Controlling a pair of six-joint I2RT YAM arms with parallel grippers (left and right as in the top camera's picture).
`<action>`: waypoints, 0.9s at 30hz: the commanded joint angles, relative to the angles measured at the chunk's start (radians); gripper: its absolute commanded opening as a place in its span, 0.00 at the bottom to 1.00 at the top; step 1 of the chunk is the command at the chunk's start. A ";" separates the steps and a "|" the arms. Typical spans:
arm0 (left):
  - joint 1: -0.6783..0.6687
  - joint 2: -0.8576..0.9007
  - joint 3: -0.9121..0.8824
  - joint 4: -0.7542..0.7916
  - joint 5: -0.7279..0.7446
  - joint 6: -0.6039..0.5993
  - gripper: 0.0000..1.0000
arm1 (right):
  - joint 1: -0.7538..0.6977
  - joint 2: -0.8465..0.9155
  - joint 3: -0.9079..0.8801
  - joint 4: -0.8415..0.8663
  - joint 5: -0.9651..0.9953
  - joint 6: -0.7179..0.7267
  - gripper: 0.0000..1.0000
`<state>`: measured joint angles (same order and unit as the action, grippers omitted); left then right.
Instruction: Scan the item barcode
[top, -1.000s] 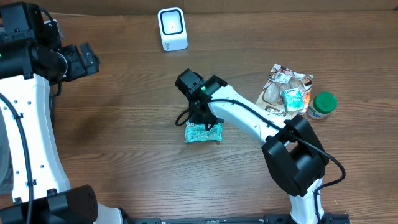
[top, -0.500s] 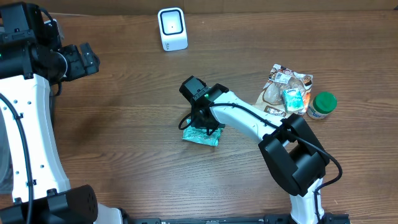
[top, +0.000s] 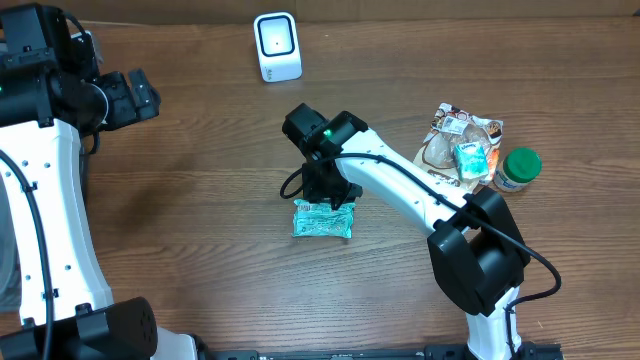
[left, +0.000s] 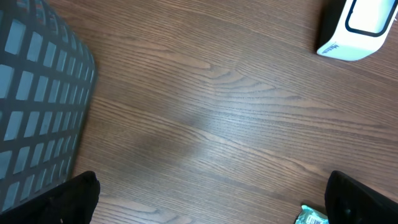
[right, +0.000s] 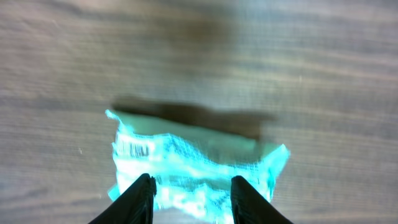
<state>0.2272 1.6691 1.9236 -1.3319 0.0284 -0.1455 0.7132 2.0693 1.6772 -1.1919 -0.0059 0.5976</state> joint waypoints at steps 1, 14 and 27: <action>0.002 -0.007 0.019 0.001 -0.003 0.023 0.99 | 0.007 -0.023 -0.046 -0.006 -0.071 0.051 0.36; 0.002 -0.007 0.019 0.001 -0.003 0.023 1.00 | 0.034 0.012 -0.222 0.173 -0.173 0.088 0.28; 0.002 -0.007 0.019 0.001 -0.003 0.023 1.00 | -0.021 0.049 -0.229 0.316 -0.129 0.010 0.28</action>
<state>0.2272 1.6691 1.9236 -1.3319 0.0284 -0.1455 0.7143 2.0693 1.4788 -0.8810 -0.1982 0.6479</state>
